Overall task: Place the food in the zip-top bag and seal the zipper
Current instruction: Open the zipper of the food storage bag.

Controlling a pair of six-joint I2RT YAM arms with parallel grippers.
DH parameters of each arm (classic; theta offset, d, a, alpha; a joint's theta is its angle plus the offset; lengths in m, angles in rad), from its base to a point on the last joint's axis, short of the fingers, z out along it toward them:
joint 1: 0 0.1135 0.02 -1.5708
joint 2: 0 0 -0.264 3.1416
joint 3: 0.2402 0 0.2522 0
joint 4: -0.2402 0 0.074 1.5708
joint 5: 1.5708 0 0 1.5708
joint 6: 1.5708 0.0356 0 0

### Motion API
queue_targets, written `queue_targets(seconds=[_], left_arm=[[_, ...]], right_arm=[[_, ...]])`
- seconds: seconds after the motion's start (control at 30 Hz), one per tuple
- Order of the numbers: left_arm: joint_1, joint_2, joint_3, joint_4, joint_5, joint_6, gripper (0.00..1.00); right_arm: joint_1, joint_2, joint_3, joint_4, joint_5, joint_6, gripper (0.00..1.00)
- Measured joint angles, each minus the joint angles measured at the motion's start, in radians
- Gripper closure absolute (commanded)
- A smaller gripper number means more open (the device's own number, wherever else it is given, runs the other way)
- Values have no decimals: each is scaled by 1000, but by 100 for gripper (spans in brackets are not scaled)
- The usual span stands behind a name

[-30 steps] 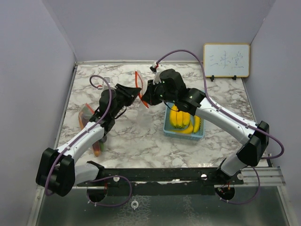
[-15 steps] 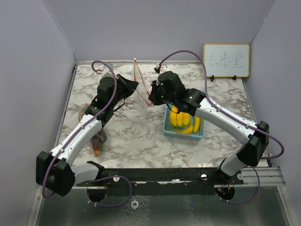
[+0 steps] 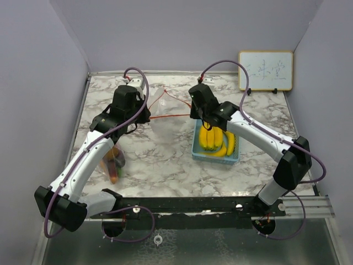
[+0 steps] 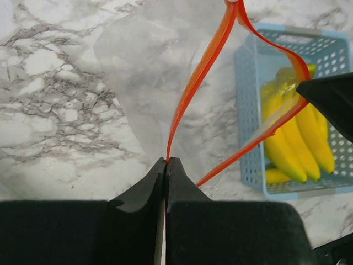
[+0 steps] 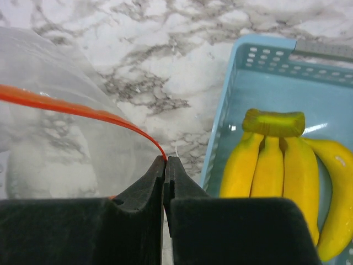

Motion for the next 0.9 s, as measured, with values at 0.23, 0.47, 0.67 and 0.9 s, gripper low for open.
queue_targets(seconds=[0.23,0.47,0.67,0.9], left_arm=[[1,0,-22,-50,50,77,100],[2,24,-42,-18,129,85,100],[-3,45,-42,20,154,84,100],[-4,78,-40,43,162,82,100]], right_arm=[[-11,14,-111,-13,-49,-36,56],[-26,-18,-133,66,-153,-200,51],[-26,-29,-134,172,-275,-251,24],[-26,-67,-119,294,-352,-308,21]])
